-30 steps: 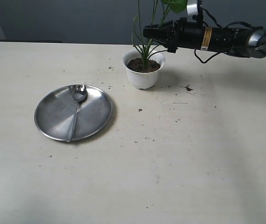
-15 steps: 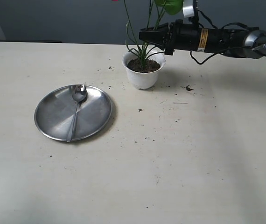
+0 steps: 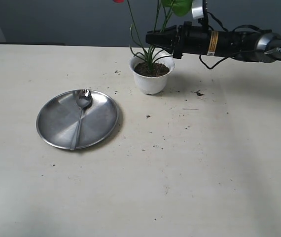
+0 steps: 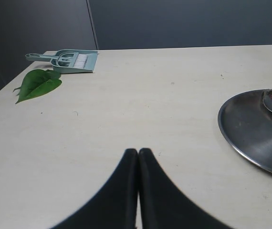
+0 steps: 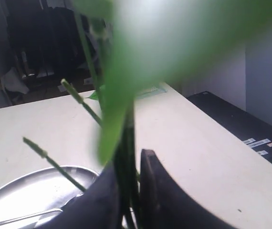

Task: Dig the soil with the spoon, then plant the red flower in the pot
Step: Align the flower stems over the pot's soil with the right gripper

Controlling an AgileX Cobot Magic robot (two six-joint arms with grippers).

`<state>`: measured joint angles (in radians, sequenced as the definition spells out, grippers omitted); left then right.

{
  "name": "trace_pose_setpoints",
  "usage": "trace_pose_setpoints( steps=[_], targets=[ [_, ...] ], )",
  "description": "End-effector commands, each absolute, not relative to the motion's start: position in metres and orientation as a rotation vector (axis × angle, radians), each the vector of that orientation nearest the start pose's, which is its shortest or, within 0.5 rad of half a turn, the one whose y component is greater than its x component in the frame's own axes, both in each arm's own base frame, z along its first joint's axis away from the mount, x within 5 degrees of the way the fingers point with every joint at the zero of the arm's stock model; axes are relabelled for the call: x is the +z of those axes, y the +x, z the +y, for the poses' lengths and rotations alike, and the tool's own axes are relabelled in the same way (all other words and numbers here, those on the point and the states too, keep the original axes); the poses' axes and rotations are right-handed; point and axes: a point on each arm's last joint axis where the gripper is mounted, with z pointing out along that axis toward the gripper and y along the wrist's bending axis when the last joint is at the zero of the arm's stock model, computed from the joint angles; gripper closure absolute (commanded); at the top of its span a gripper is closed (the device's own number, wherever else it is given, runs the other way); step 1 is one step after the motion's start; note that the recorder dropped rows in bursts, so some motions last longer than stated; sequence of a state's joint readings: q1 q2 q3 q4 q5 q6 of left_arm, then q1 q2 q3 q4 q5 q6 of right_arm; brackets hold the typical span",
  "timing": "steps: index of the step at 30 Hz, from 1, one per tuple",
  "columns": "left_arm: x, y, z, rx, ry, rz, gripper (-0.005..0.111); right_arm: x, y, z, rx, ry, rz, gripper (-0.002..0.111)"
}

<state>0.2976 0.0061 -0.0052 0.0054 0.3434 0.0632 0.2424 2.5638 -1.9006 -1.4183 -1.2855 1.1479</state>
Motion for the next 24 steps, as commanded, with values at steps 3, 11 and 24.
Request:
trace_pose_setpoints(
  steps=[3, 11, 24],
  targets=[
    [0.183, 0.051, 0.016, 0.26, -0.211, 1.815, 0.107, 0.067, 0.469, 0.206, 1.133, -1.209, 1.607, 0.109],
    [0.183, 0.051, 0.016, 0.26, -0.211, 1.815, 0.107, 0.063, 0.47, 0.204, 1.097, -1.233, 1.639, 0.109],
    [0.183, 0.051, 0.016, 0.26, -0.211, 1.815, 0.107, 0.057, 0.47, 0.205, 1.146, -1.173, 1.648, 0.109]
  ],
)
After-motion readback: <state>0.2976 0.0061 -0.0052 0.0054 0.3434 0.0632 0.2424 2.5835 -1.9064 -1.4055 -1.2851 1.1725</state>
